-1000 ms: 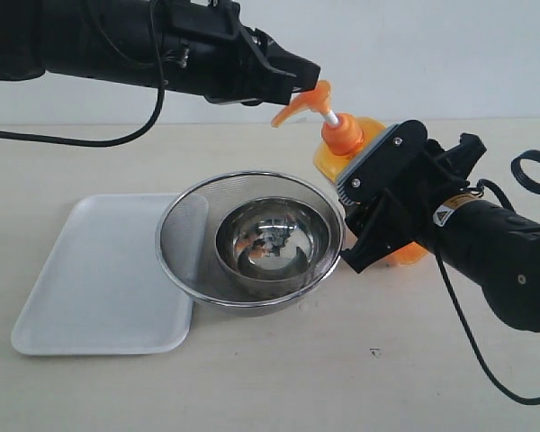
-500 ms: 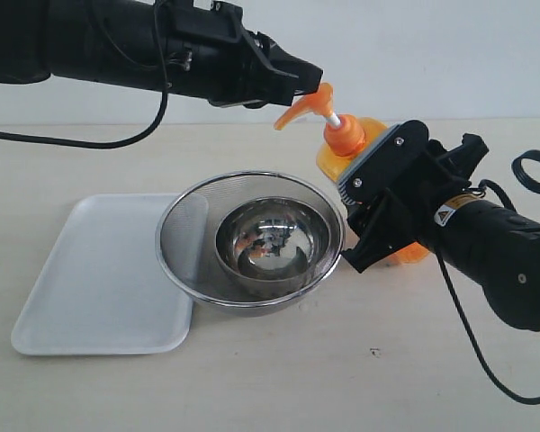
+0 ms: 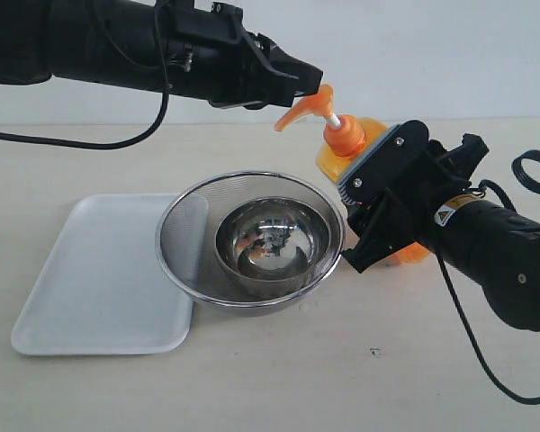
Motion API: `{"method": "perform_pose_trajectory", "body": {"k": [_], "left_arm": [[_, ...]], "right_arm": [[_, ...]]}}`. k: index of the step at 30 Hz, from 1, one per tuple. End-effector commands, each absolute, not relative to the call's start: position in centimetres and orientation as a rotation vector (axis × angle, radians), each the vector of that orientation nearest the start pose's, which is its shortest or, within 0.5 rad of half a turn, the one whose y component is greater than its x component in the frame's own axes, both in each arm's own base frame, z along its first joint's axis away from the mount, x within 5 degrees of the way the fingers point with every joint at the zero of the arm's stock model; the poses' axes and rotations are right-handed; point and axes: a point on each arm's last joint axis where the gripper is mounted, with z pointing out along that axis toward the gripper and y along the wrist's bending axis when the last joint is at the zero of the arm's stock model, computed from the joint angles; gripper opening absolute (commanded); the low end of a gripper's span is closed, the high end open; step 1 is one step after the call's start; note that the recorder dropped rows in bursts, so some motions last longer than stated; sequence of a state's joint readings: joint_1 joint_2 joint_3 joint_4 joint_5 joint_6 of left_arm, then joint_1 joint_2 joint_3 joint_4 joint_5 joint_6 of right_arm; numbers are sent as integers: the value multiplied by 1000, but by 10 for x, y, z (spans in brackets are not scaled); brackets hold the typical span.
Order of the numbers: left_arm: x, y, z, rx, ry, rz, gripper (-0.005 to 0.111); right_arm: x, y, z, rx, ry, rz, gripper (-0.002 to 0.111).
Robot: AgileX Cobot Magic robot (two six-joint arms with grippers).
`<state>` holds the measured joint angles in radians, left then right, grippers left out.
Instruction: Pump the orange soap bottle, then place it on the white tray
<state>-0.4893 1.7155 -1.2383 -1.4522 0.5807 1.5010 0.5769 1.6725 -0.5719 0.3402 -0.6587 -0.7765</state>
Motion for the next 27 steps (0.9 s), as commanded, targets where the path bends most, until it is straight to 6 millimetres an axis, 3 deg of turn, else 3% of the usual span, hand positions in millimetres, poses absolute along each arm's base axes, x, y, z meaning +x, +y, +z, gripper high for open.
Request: {"method": "perform_pose_trajectory", "body": {"k": [1,27], "left_arm": [[320,-229,265,981,1900,-807,5],[287,-209,346,937,1681,-746,5]], "right_arm": [[256,149,151,-928,1851,-100,0],[256,149,151,-923,1853,-99,0]]}}
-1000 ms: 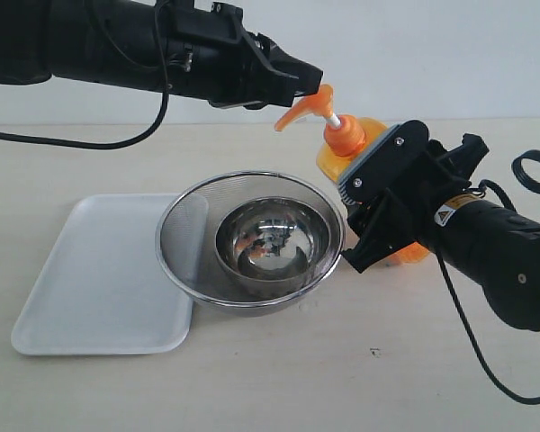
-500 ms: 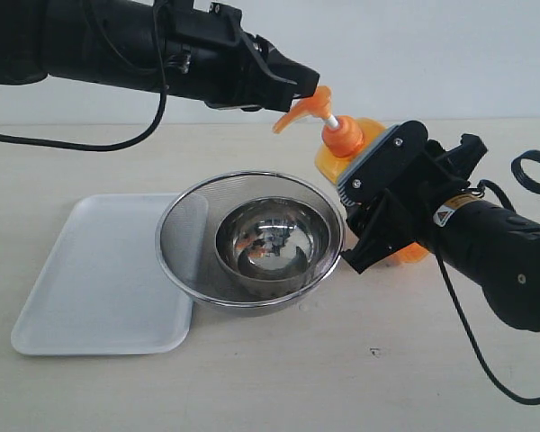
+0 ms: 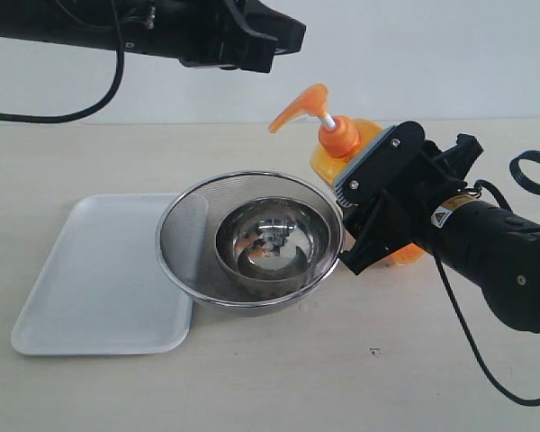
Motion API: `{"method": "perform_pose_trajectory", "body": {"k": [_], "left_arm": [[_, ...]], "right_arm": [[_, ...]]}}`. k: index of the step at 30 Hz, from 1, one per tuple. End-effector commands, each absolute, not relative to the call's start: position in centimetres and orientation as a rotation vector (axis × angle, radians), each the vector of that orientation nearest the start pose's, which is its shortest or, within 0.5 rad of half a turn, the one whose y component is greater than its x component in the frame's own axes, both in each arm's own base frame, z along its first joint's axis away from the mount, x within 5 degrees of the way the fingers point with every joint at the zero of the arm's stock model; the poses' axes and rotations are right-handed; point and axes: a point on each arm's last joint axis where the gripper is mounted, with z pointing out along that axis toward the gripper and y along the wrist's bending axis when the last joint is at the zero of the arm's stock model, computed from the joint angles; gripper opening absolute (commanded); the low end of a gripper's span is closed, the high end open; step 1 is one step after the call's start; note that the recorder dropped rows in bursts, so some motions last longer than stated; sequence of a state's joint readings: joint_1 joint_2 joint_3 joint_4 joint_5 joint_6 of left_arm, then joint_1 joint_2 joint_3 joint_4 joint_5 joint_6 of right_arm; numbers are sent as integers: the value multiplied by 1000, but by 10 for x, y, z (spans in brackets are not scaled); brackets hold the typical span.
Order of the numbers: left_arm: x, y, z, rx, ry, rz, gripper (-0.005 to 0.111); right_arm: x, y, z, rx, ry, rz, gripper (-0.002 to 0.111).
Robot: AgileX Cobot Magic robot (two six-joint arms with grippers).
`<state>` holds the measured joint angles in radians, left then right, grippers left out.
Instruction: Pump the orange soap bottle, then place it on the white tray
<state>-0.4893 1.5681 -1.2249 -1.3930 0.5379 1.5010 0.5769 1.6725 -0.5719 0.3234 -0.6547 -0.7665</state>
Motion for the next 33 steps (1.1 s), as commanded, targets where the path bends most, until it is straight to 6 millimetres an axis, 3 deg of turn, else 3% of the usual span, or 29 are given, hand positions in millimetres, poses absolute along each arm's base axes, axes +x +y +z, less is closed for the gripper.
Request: {"method": "perform_pose_trajectory", "body": {"k": [1,12,33], "left_arm": [[286,-208,348,937,1676,-745,5],[285,-208,348,946,1678,-736,5],[293,-216,317,1014,1798,-786,5]], "right_arm": [[256,149,151,-923,1853,-99,0],[256,149,151,-923,1853,-99,0],[256,149,151,-921,1854,-98,0]]}}
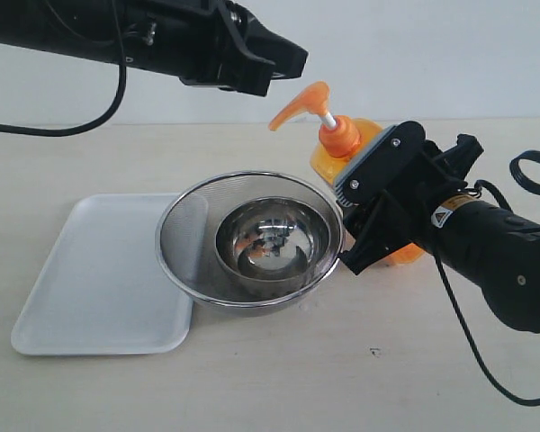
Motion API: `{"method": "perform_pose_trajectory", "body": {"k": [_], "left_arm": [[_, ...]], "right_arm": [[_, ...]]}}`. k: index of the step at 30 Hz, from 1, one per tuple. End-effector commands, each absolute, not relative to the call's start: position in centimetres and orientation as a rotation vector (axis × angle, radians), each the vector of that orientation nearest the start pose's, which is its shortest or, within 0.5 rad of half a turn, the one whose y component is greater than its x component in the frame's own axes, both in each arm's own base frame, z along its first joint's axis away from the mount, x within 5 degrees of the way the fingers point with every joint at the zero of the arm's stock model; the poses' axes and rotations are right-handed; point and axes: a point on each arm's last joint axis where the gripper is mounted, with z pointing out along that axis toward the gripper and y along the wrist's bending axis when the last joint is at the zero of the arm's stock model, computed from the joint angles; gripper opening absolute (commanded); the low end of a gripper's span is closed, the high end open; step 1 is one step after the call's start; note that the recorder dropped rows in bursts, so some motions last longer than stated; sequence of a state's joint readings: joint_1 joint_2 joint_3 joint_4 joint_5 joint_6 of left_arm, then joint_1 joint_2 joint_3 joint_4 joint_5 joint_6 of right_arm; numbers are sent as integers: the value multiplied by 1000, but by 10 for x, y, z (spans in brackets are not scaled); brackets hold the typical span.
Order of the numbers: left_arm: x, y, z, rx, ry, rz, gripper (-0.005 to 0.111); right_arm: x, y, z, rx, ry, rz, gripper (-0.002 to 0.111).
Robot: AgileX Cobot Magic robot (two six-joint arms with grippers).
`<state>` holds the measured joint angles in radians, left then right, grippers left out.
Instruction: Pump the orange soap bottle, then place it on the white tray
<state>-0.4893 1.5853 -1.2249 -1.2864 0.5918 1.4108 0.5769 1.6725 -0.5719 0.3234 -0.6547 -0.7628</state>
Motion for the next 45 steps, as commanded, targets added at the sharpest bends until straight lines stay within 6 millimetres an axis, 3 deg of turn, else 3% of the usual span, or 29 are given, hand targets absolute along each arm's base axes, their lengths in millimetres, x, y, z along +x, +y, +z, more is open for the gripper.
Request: {"method": "perform_pose_trajectory", "body": {"k": [1,19,37,45], "left_arm": [[294,-216,316,1013,1800,-785,5],[300,-219,305,997,1833,-797,5],[303,-220,309,953,1804,-785,5],[306,-224,296,968,1836,-814,5]], "right_arm": [[256,149,151,-921,1854,-98,0],[256,149,151,-924,1852,-98,0],[256,149,151,-924,1852,-98,0],[256,149,151,-924,1852,-98,0]]}}
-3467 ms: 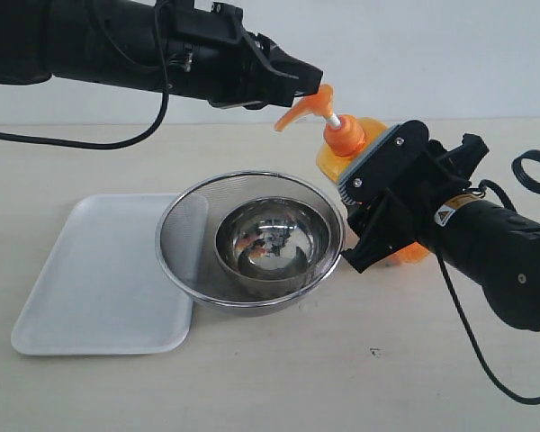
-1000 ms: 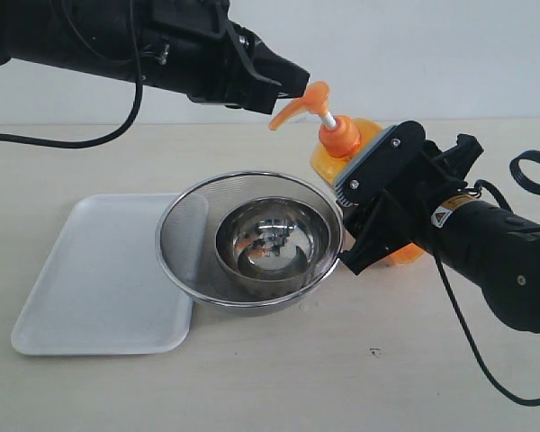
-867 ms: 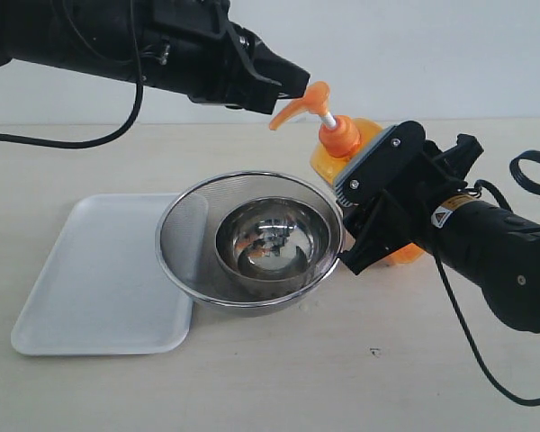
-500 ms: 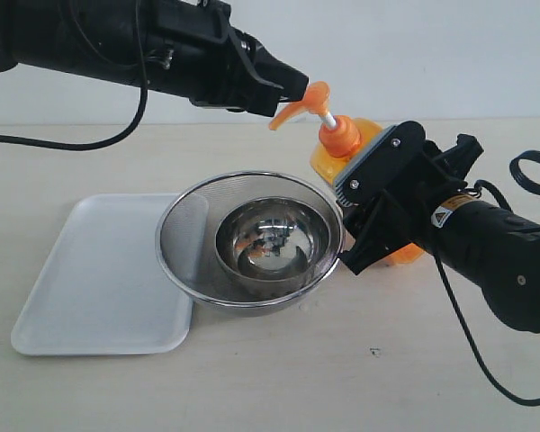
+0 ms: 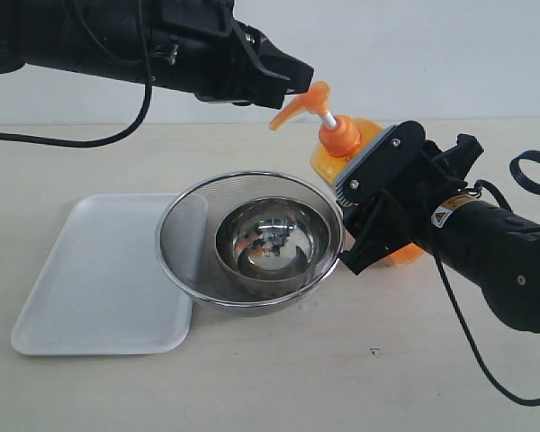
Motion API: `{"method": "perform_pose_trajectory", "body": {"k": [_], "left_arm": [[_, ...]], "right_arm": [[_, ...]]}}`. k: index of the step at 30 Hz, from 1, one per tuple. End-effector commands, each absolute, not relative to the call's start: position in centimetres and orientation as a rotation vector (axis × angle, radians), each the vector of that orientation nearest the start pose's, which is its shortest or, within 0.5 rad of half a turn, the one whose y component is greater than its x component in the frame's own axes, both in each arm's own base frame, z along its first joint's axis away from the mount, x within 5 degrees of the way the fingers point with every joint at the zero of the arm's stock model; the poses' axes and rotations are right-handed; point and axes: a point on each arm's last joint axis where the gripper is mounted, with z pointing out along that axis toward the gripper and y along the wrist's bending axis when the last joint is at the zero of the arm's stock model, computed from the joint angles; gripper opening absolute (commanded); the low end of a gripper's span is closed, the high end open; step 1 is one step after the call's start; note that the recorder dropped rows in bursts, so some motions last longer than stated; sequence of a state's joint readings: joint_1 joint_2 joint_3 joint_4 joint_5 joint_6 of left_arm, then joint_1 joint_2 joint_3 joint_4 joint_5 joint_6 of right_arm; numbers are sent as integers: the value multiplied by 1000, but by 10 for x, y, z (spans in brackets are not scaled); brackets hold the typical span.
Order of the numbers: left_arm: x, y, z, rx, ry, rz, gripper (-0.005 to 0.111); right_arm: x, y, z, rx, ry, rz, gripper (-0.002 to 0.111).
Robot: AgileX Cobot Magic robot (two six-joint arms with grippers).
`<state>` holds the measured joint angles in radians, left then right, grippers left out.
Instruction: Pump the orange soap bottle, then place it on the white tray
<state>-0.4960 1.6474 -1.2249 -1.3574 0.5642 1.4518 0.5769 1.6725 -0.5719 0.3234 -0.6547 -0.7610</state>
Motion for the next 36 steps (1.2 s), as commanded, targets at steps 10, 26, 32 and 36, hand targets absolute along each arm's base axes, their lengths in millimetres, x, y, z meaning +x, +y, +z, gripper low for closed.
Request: {"method": "perform_pose_trajectory", "body": {"k": [10,26,32,36], "left_arm": [[309,-225,291,970,1851,-816,5],[310,-225,287,972,1860,-816,5],[314,-228,276,977,1889,-824,5],[314,-228,275,972,1892,-816,5]], "right_arm": [[256,149,151,-924,1852,-98,0],[256,149,151,-921,1851,-98,0],[256,149,151,-922,1853,-98,0],[256,149,151,-922,1853,-98,0]]}}
